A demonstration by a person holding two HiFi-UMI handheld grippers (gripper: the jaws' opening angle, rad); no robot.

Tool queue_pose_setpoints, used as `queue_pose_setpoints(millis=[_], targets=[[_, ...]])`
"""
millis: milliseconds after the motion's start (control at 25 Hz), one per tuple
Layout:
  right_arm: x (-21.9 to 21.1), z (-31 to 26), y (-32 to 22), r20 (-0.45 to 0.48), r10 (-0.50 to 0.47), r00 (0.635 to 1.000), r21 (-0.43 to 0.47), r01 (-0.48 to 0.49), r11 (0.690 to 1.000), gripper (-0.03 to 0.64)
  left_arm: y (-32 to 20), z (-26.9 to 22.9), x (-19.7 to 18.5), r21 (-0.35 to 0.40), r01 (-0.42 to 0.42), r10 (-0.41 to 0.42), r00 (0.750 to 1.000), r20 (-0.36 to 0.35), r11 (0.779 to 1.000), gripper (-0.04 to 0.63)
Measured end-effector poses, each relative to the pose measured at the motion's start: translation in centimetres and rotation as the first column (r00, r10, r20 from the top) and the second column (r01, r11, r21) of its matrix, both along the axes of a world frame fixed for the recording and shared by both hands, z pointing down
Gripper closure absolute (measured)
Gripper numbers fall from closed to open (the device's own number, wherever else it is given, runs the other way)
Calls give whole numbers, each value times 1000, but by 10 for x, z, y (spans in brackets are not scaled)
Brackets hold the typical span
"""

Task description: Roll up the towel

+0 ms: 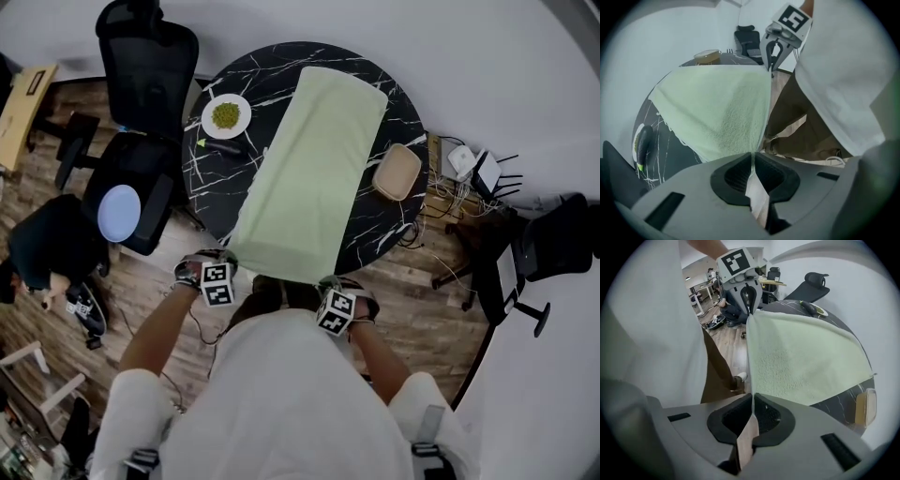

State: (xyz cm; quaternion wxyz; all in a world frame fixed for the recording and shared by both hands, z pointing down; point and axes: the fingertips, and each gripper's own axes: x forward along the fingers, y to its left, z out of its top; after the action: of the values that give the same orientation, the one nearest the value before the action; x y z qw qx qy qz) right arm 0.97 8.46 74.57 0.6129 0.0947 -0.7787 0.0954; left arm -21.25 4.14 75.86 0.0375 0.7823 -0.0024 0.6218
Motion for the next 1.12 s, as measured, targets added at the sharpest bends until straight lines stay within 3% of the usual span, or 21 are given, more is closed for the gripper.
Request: queue_pose_setpoints(millis=[120,240,400,520,720,960,1120], targets=[[10,-7,20,-3,31,1000,-131,-31,991,609,30,-11,7,-134,35,-39,999,-29,990,572],[20,-11,39,1,73,997,-251,-70,965,609,59,-24,14,-284,34,-48,998,-44,958,572],[24,-23,39,31,138,990,-280,-124,952,609,62,-35,17,-318,10,-27,999,-47,948,572],[24,-47,13,86,222,971,-249,-195,949,609,37,-53,18,-271,5,-21,998,-54,962,572],[37,-78,-69,210,396,894,-96,-385,918,609,-36,-87,28,-112,24,-34,995,-91,993,572],[53,-75,-139,182,370,911,119,-394,911,609,-112,-82,48,109,19,-13,998,-57,994,572],[62,-63,-155,146,377,915,161,-398,903,609,-144,-74,60,222,46,-35,998,-55,974,571]])
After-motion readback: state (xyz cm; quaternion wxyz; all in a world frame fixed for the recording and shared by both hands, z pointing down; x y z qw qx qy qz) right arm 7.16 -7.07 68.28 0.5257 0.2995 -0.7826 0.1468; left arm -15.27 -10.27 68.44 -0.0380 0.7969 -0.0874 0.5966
